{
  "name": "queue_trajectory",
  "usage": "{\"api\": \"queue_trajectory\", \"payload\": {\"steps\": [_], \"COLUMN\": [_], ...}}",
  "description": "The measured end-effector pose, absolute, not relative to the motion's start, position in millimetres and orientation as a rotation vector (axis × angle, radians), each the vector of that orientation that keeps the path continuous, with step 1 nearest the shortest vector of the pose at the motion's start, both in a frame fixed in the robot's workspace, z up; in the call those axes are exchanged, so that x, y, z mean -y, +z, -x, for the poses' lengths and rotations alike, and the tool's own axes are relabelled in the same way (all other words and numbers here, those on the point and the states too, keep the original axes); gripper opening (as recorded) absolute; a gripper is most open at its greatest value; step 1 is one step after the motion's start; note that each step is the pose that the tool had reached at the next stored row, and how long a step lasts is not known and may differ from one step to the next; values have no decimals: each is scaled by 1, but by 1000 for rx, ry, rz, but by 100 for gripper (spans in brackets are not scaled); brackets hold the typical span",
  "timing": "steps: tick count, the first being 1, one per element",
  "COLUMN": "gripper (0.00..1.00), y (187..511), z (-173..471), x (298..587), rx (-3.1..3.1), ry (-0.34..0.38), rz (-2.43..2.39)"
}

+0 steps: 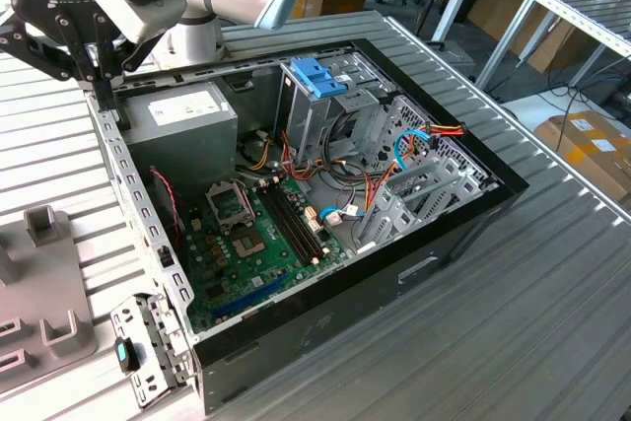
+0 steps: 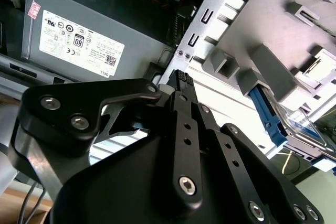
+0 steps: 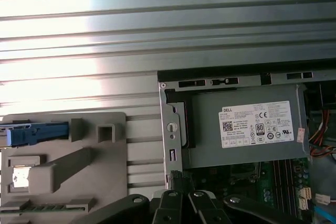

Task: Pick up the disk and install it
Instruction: 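Reach for the disk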

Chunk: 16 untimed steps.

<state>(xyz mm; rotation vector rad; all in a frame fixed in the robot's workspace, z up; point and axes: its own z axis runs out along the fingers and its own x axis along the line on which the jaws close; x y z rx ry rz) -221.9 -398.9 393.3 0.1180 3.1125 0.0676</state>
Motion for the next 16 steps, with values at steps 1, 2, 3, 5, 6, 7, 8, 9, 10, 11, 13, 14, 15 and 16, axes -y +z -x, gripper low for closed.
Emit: {"api": "queue_trajectory", "payload": {"steps": [1,2,3,5,6,7,8,9,10,11,13,14,15,16], "gripper": [11,11,11,11,11,11,11,11,11,11,11,11,11,11], "y": [393,393,393,393,393,393,393,393,393,393,393,393,393,393], "z": [222,222,223,223,223,223,224,224,224,224,224,225,225,225], "x": [399,399,399,399,399,399,399,399,399,399,399,399,399,399], "rx": [-3112,-3112,-3113,-3113,-3113,-3112,-3112,-3113,-3113,-3112,-3112,-3112,-3112,-3112], "ry": [68,68,68,68,68,68,68,68,68,68,68,68,68,68], "rz": [-118,-118,-118,-118,-118,-118,-118,-118,-118,-118,-118,-118,-118,-118]}}
